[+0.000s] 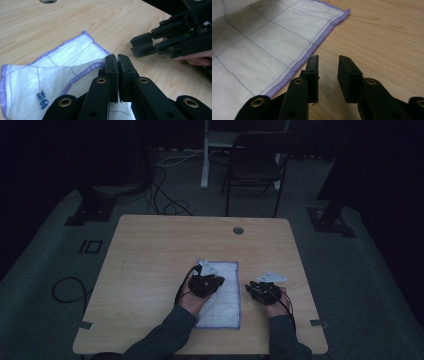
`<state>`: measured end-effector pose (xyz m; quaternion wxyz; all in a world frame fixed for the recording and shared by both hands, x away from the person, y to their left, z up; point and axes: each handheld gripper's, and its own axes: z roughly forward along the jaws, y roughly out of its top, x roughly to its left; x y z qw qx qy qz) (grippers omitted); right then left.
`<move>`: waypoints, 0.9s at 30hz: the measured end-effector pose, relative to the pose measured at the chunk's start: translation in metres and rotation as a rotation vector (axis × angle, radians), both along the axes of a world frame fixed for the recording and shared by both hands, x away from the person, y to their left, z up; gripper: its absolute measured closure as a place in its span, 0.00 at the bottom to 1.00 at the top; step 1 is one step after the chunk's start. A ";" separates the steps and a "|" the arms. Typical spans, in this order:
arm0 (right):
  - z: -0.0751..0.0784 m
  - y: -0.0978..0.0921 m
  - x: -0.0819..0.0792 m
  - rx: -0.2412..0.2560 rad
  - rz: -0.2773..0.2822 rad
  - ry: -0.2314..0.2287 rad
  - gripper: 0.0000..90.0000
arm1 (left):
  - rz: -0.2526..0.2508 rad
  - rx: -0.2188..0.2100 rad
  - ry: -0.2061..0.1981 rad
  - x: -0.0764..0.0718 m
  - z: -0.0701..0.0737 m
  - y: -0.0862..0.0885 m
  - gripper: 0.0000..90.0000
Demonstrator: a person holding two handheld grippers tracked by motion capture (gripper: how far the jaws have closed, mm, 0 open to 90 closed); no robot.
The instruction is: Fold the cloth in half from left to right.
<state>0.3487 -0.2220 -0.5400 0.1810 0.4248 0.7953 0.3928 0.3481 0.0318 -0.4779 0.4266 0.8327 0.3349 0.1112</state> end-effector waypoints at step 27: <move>-0.003 -0.002 0.002 -0.004 -0.014 0.022 0.78 | -0.084 -0.016 0.113 0.007 -0.018 -0.009 0.69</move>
